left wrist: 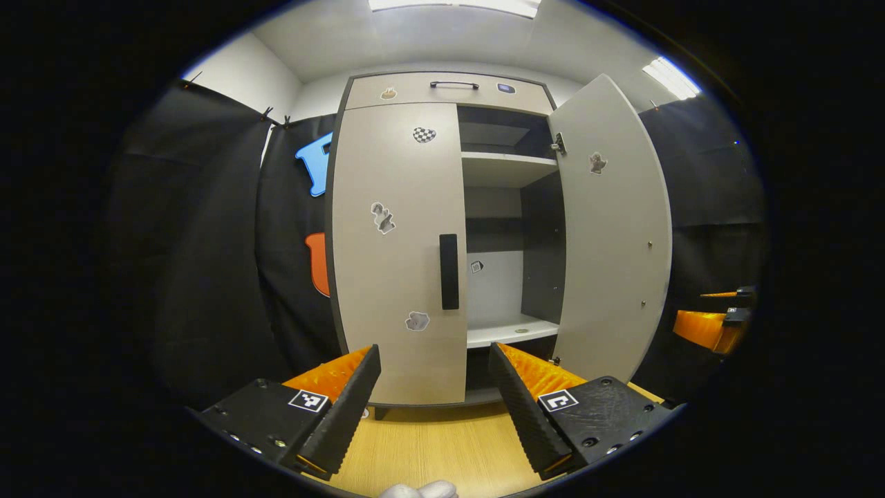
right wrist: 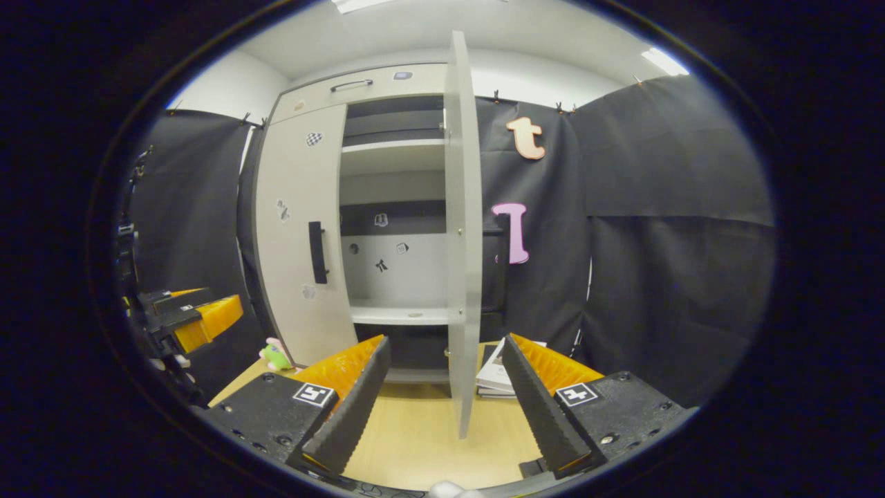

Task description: Open the right door of the double-door shoe cabinet with the right hand, and open the left door with the left hand.

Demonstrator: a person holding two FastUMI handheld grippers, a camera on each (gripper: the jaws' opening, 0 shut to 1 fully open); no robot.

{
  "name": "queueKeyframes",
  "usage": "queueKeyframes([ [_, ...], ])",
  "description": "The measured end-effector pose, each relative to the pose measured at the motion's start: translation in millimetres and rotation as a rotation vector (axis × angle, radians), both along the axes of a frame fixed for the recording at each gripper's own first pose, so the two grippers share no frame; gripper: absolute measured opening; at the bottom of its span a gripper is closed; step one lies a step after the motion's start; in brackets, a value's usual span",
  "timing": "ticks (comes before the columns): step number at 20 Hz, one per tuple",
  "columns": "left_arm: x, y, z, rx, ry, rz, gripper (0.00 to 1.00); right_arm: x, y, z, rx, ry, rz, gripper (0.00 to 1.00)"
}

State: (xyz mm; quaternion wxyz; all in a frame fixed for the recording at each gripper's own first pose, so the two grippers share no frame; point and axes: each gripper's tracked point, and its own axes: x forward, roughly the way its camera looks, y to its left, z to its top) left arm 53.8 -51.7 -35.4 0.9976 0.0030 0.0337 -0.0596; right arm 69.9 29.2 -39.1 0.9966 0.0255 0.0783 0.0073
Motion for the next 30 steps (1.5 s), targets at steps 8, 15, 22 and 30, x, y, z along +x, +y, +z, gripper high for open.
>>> queueKeyframes([
  [8, 90.8, -3.8, 12.2, 0.008, -0.064, 0.001, 0.94, -6.8, 2.8, 8.3, -0.009, -0.012, -0.055, 1.00],
  [15, 169.8, -23.7, 36.1, -0.019, -0.102, 0.007, 0.95, -20.1, -9.6, 11.7, -0.017, -0.013, -0.134, 1.00],
  [22, 217.7, -48.4, 31.8, -0.038, -0.063, 0.011, 0.95, -12.7, -19.3, 9.4, -0.038, 0.011, -0.162, 0.99],
  [30, 241.2, -38.5, 15.6, -0.072, 0.002, 0.038, 0.61, 6.0, -32.6, 4.5, -0.045, 0.011, -0.157, 0.99],
])
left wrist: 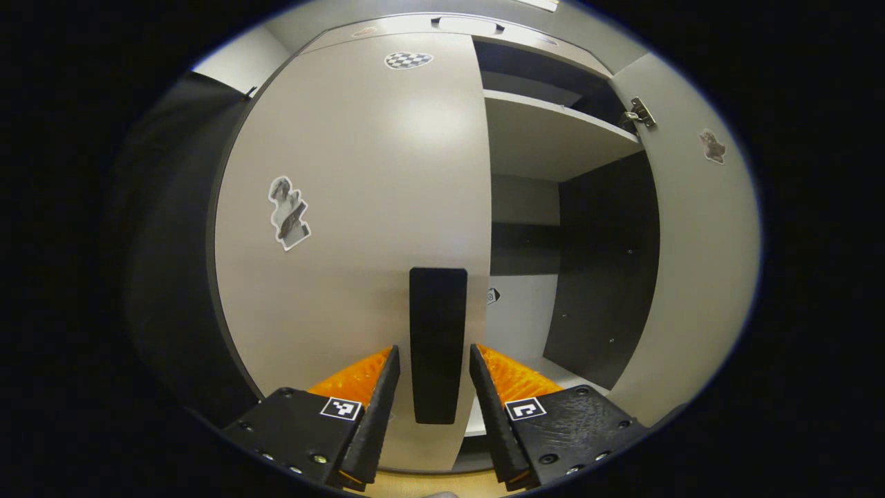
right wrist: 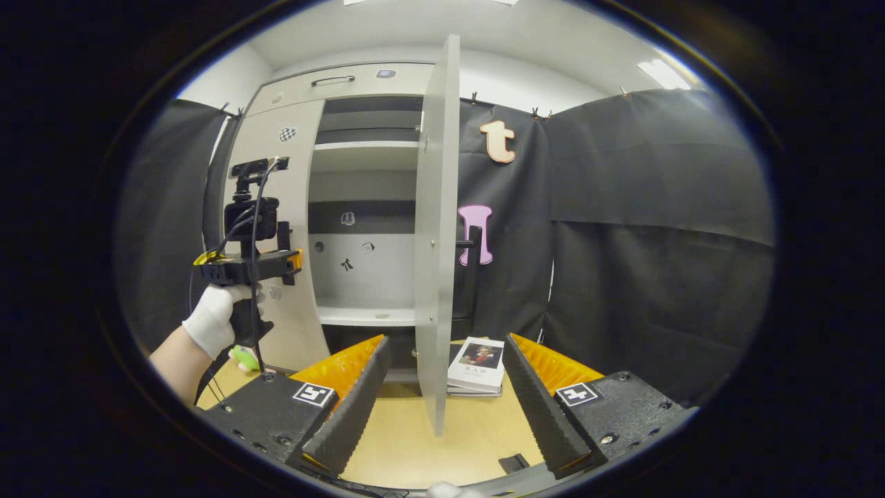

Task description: Open the right door of the double-door shoe cabinet with the right hand, and open the left door with the left hand.

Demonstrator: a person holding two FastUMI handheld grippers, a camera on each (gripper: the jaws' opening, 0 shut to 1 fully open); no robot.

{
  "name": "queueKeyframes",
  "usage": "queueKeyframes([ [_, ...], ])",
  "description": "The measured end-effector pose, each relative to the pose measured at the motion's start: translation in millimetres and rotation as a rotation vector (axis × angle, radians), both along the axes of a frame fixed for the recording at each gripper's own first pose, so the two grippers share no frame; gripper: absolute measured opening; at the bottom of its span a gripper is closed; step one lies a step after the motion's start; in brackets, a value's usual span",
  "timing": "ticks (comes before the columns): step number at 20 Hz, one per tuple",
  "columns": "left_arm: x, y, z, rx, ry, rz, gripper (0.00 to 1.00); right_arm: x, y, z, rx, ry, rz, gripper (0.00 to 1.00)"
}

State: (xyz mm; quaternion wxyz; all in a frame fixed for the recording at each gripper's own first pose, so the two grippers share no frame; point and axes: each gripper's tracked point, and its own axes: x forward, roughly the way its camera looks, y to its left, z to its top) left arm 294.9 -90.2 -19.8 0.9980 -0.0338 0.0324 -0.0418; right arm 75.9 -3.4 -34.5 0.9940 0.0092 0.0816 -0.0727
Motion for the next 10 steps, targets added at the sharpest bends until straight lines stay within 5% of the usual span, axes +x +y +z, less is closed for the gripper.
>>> queueKeyframes([
  [1, -2.7, -0.7, -2.3, -0.017, 0.014, -0.005, 0.60, 1.1, -0.1, -0.2, -0.001, -0.002, 0.003, 0.99],
  [2, -2.0, -0.9, -0.5, -0.012, 0.000, -0.004, 0.40, 1.0, 0.3, 0.4, -0.002, -0.002, 0.004, 0.99],
  [5, -1.1, -2.0, 0.1, 0.054, -0.017, 0.012, 0.31, 1.0, -0.3, 0.2, -0.005, -0.004, 0.009, 0.99],
  [10, -1.7, -0.3, -0.8, 0.029, -0.016, 0.011, 0.10, -1.8, -1.0, -1.2, -0.004, -0.002, 0.013, 1.00],
])
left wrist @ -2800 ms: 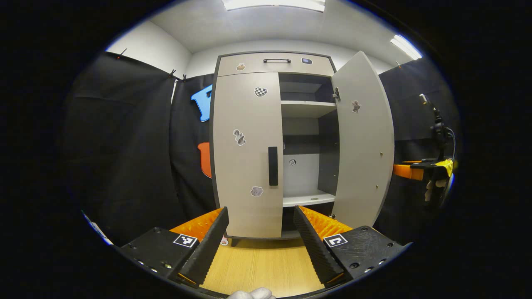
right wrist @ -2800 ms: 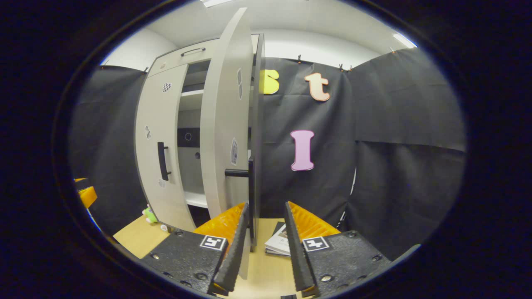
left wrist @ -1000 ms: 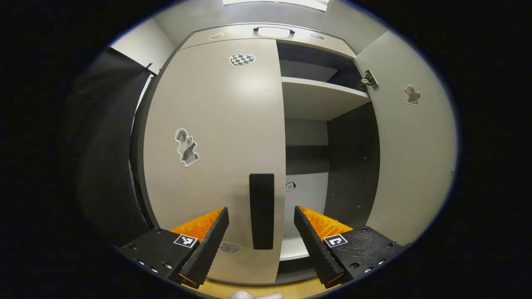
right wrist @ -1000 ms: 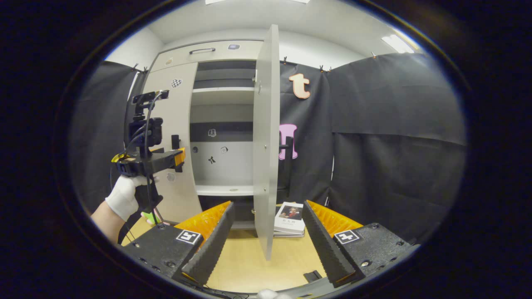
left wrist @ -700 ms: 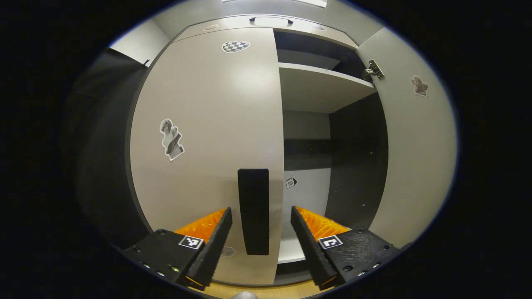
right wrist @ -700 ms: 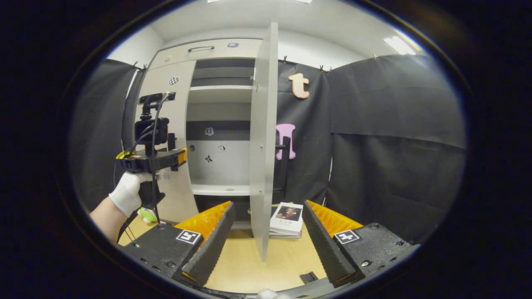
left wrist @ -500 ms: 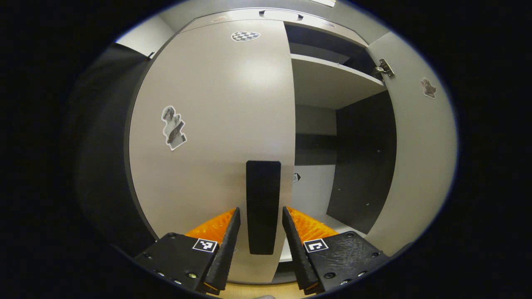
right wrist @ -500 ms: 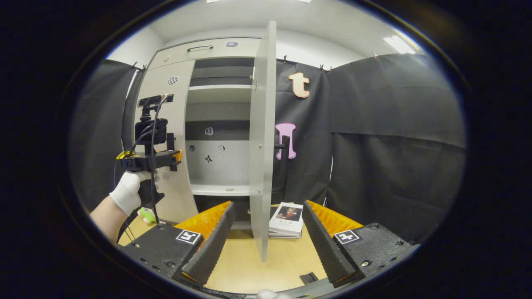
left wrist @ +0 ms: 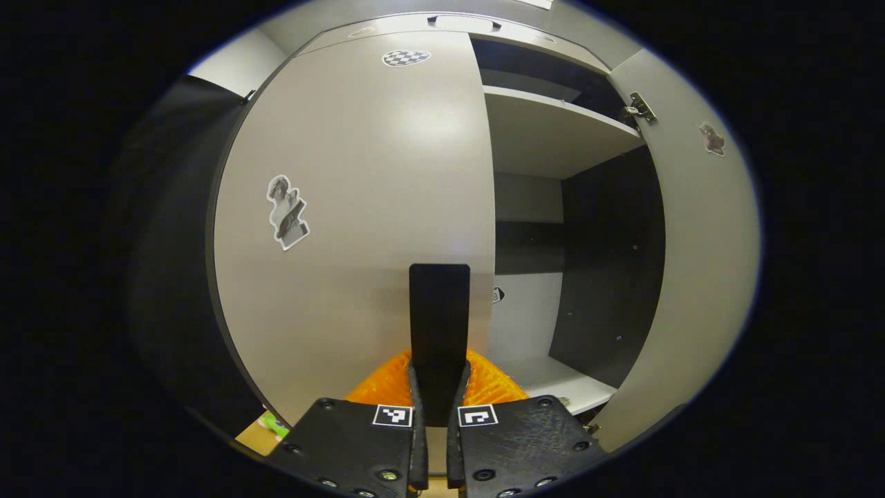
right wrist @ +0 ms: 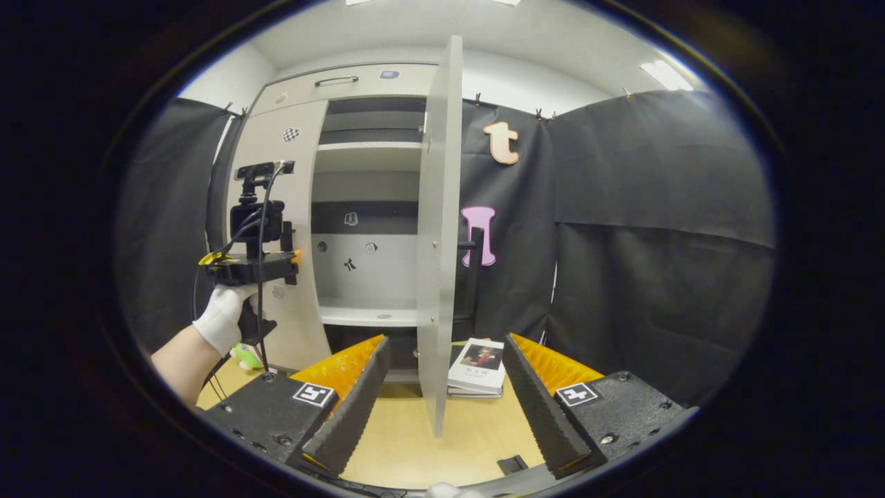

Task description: Open the right door of the double-door shoe cabinet with the right hand, and open the left door with the left hand.

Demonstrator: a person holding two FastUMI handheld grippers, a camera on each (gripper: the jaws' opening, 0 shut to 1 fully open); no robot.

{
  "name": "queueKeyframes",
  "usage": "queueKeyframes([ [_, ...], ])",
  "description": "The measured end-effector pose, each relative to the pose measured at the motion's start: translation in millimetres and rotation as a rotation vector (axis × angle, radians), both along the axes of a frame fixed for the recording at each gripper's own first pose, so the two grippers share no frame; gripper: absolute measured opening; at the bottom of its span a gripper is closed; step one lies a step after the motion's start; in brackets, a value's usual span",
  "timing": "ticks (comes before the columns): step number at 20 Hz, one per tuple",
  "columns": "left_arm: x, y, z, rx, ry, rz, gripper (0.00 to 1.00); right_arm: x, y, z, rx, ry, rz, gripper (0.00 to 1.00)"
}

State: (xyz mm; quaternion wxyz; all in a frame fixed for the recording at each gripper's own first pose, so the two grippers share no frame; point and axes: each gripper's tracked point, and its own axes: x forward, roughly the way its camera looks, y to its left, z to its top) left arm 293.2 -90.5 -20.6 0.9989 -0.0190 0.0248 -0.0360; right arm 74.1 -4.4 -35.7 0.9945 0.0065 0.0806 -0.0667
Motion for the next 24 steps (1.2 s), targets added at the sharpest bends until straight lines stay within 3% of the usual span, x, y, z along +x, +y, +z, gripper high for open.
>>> queueKeyframes([
  [1, 1.3, -0.4, 0.6, -0.002, -0.007, -0.003, 0.00, -0.7, -0.6, 0.2, 0.003, -0.001, 0.002, 1.00],
  [2, 0.0, -0.7, 0.4, -0.002, -0.001, -0.007, 0.06, -1.0, -0.1, 1.0, 0.004, -0.002, 0.004, 1.00],
  [13, -30.8, 2.5, 5.3, -0.022, 0.012, -0.056, 0.03, -9.2, 5.0, 0.4, 0.002, -0.009, 0.061, 0.99],
  [24, -105.7, 45.9, 6.2, -0.008, 0.013, -0.056, 0.03, -13.1, 41.2, -2.4, 0.004, -0.012, 0.184, 1.00],
])
